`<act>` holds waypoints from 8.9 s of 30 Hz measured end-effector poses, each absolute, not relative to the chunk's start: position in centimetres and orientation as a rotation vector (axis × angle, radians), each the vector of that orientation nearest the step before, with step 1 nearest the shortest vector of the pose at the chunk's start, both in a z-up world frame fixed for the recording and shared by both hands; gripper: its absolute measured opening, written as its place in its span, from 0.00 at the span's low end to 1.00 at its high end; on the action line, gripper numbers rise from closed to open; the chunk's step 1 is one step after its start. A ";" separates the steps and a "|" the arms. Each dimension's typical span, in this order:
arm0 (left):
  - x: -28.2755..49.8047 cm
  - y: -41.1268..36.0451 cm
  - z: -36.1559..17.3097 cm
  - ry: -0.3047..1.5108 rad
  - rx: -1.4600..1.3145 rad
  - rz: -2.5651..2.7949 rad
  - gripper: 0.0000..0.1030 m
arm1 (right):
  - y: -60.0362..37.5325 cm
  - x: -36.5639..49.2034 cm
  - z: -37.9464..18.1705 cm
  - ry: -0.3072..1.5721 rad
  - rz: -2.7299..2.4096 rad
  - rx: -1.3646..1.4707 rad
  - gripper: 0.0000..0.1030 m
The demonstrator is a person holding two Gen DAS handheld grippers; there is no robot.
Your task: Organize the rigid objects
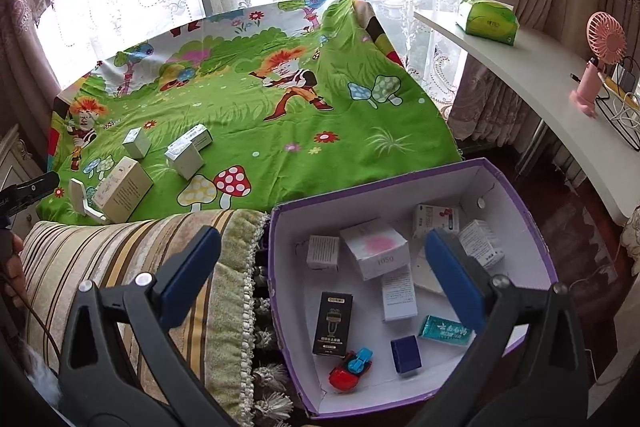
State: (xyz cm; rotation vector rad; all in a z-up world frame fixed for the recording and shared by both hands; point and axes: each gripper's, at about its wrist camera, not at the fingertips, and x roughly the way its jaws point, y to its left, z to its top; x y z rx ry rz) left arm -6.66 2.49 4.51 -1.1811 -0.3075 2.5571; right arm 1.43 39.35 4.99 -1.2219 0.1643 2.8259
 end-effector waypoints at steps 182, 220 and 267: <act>-6.4 14.4 3.8 -0.368 -1.259 2.192 0.57 | 46.0 3.7 2.6 0.341 2.479 -1.227 0.76; -16.6 2.0 -2.7 0.201 -1.581 2.366 0.83 | 27.8 -11.1 -0.2 -0.016 2.804 -1.505 0.85; -18.7 1.8 -5.2 0.192 -1.581 2.292 0.75 | 21.7 -19.4 -5.7 -0.386 2.911 -1.801 0.49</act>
